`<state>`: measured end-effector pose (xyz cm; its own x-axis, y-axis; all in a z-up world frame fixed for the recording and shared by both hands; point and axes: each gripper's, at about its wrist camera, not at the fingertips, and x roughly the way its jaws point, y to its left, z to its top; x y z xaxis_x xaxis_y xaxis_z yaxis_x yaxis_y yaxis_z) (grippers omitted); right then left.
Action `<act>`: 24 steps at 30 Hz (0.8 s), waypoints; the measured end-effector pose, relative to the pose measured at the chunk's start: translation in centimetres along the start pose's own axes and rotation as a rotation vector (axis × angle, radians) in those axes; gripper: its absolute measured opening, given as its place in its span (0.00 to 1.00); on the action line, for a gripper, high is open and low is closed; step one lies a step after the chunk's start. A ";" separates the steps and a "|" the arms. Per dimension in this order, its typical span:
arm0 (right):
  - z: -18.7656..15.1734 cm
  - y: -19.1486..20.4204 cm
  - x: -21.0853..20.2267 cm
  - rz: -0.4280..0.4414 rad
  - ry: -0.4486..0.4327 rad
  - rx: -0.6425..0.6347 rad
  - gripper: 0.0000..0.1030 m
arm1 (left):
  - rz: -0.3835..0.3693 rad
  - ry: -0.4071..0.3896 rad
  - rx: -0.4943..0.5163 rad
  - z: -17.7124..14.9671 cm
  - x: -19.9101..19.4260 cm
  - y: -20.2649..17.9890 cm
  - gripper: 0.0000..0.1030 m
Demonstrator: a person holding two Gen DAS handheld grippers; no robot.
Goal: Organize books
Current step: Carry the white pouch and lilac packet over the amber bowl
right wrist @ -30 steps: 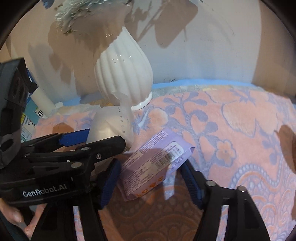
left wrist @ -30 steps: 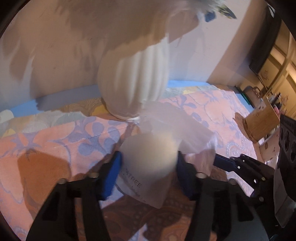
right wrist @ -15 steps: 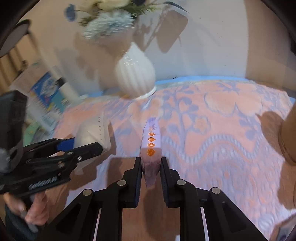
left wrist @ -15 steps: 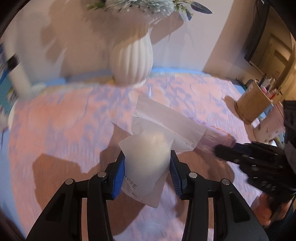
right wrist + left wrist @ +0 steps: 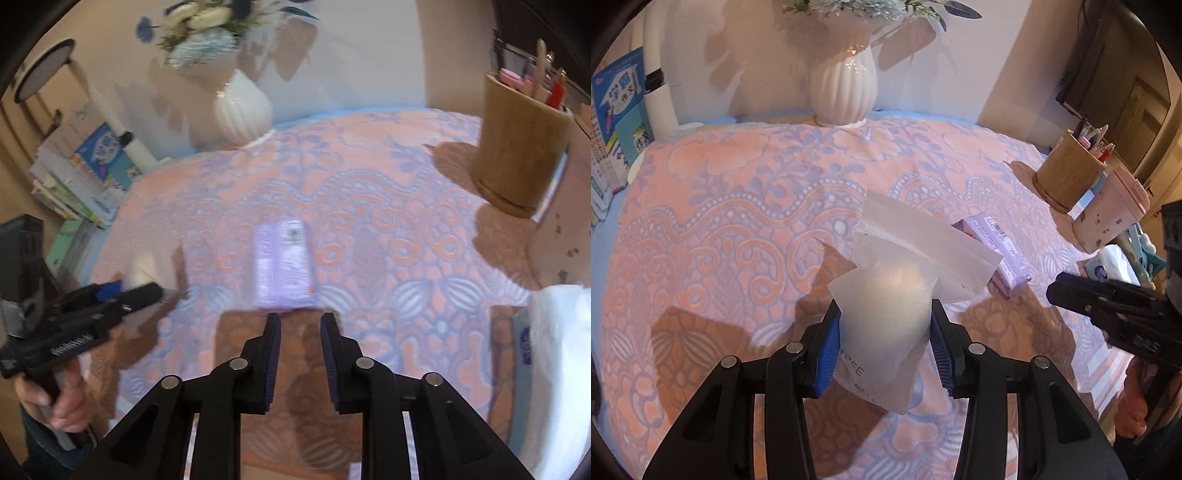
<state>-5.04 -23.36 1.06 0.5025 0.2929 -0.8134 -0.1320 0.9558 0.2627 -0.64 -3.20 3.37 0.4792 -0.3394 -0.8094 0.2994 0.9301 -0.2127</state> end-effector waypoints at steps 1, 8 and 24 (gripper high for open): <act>0.2 0.6 0.0 0.000 -0.014 -0.020 0.54 | 0.006 -0.001 -0.009 -0.1 -0.1 0.2 0.41; 2.5 4.2 4.3 -0.168 -0.061 -0.141 0.64 | 0.015 -0.021 -0.018 -0.8 -1.3 0.8 0.41; 1.5 2.5 -0.7 -0.184 -0.150 -0.058 0.33 | -0.038 -0.105 0.040 1.5 -3.9 -4.2 0.41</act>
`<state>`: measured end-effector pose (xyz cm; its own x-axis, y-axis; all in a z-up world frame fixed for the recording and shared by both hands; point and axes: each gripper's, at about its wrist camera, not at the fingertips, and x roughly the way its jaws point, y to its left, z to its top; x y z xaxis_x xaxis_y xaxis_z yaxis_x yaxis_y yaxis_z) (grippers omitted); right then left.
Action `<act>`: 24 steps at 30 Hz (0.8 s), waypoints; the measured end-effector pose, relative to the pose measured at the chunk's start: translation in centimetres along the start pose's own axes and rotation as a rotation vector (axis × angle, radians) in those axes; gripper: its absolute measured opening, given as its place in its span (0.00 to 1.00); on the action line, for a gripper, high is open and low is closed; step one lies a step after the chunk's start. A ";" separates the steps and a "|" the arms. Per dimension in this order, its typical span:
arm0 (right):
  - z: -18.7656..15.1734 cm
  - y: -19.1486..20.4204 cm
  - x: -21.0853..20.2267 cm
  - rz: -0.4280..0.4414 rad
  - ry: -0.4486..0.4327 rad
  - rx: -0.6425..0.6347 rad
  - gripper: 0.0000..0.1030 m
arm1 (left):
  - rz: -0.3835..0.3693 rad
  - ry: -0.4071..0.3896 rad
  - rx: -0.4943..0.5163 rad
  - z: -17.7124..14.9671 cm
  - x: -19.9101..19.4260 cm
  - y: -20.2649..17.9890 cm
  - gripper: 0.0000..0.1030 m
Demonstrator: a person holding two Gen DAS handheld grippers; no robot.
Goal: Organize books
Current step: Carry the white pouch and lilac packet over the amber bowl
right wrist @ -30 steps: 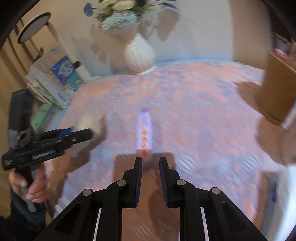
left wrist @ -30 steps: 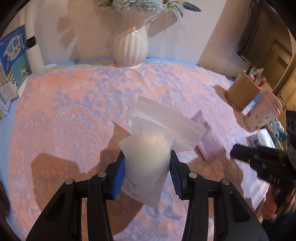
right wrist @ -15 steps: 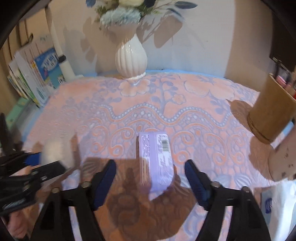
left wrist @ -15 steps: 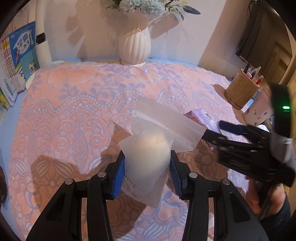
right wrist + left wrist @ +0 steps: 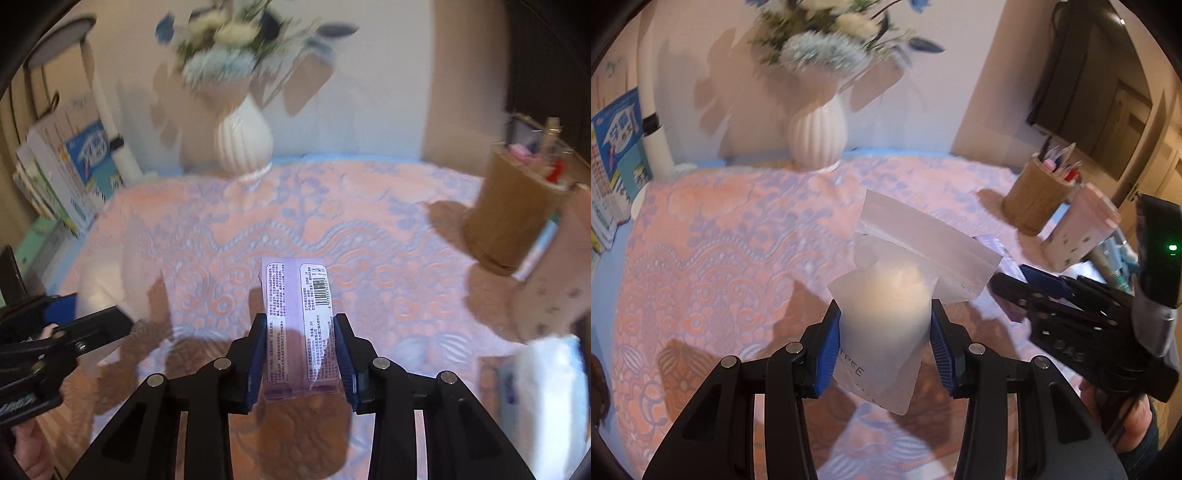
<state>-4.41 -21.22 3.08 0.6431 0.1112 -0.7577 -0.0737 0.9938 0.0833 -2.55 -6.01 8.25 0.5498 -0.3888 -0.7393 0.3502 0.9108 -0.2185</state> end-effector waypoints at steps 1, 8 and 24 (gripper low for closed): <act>0.0 -0.6 -0.9 0.001 -0.011 0.021 0.33 | -0.010 -0.004 0.001 0.2 -0.1 -0.6 0.41; 0.7 -6.2 -9.5 -0.060 -0.162 0.161 0.33 | -0.129 -0.089 0.097 3.5 -2.4 -7.9 0.41; -3.0 -25.1 -22.1 -0.411 -0.320 0.517 0.33 | -0.427 -0.037 0.407 7.6 2.2 -31.8 0.41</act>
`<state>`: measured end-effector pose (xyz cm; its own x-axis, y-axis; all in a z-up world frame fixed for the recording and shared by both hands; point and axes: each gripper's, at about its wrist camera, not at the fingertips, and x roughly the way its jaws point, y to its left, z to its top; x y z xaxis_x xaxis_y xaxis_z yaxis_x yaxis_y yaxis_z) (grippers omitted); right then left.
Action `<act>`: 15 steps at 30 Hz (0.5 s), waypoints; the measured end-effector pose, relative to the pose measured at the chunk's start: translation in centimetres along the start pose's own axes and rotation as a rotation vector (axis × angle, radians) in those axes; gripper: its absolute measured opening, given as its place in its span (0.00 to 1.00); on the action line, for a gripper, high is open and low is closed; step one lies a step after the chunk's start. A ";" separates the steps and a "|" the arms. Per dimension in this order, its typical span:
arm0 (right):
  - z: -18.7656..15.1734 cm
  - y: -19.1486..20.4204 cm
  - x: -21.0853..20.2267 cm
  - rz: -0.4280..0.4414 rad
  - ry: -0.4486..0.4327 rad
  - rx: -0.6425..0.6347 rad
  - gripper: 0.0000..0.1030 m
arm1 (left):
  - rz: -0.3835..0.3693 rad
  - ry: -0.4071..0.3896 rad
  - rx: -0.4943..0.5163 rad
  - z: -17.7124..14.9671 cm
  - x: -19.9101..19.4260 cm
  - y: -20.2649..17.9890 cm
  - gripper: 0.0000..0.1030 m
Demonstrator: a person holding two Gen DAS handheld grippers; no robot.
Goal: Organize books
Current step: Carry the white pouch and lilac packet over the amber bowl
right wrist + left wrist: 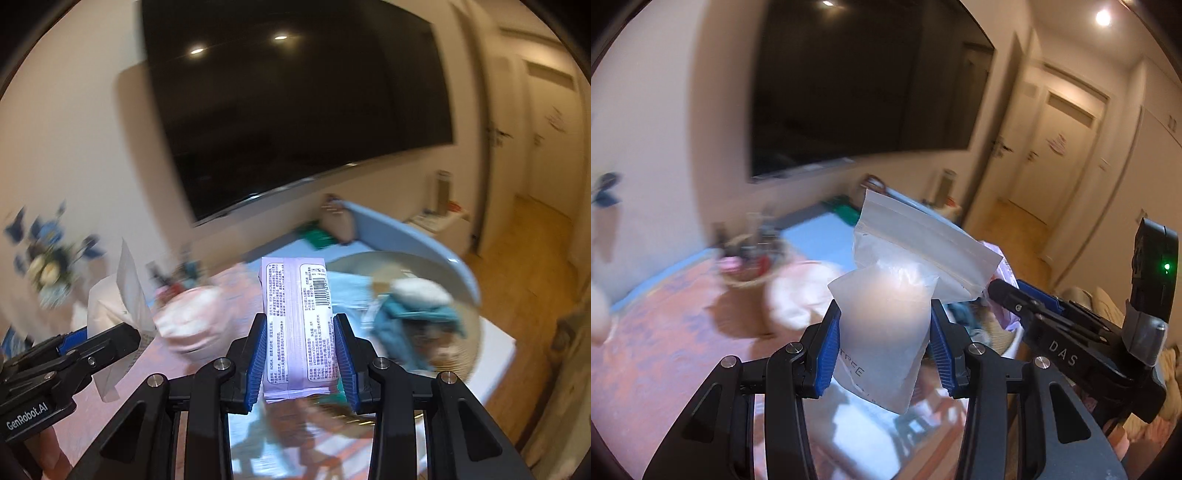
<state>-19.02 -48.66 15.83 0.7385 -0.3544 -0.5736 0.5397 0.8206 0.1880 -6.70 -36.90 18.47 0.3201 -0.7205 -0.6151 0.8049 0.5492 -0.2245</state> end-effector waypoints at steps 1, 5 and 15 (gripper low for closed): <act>0.2 -1.3 0.1 -0.018 0.000 0.023 0.33 | -0.021 0.016 -0.005 0.2 1.1 -0.6 0.41; 0.5 -5.6 1.1 -0.066 0.017 0.094 0.33 | -0.093 0.078 -0.044 0.3 5.2 -2.4 0.41; -1.0 -11.3 4.1 -0.076 0.091 0.190 0.34 | -0.108 0.203 0.030 -0.8 12.2 -7.4 0.41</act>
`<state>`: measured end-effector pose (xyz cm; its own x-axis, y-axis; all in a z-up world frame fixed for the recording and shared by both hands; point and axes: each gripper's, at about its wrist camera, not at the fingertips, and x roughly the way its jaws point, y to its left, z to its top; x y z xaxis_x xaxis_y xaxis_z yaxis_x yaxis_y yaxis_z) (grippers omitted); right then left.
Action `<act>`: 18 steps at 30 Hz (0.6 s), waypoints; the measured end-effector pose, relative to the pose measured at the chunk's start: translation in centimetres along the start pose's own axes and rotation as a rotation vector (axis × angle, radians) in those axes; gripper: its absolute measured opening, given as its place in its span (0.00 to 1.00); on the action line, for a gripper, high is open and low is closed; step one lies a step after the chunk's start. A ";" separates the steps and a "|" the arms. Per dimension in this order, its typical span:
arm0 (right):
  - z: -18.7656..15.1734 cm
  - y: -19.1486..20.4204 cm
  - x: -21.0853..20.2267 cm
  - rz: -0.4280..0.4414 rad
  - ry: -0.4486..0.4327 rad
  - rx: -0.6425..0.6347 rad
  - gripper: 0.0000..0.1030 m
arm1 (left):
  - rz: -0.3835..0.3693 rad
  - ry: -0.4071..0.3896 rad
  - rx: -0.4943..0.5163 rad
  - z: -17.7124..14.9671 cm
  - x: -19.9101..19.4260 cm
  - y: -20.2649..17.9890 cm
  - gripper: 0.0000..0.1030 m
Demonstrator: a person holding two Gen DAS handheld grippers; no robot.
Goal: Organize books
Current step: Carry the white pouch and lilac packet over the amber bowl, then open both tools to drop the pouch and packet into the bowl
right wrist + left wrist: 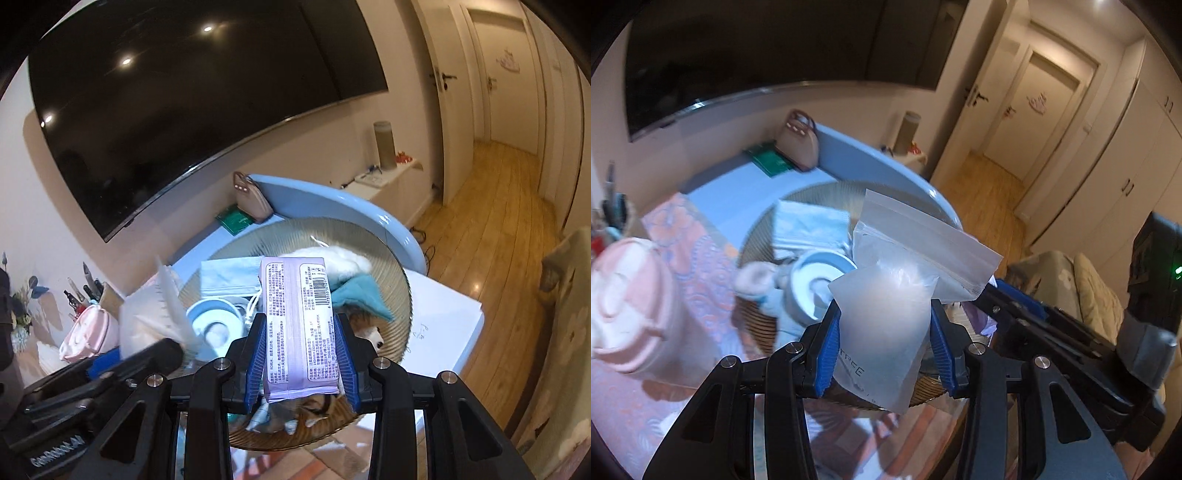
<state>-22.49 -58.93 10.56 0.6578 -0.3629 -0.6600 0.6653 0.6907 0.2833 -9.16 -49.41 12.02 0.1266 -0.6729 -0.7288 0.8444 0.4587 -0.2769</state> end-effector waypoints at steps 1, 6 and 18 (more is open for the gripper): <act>-0.1 -0.4 0.1 0.002 0.004 0.006 0.34 | 0.004 0.017 0.007 -0.1 0.6 -0.2 0.42; -0.3 -1.7 1.3 0.015 0.063 0.009 0.39 | 0.037 0.059 -0.036 -0.8 2.0 0.5 0.65; -0.5 -1.2 -1.3 0.069 0.025 -0.014 0.50 | 0.007 -0.036 -0.005 -1.8 -2.9 0.3 0.72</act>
<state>-24.33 -58.93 10.75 0.6931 -0.2981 -0.6564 0.6131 0.7227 0.3191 -10.17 -46.28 12.89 0.1511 -0.6905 -0.7074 0.8407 0.4662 -0.2756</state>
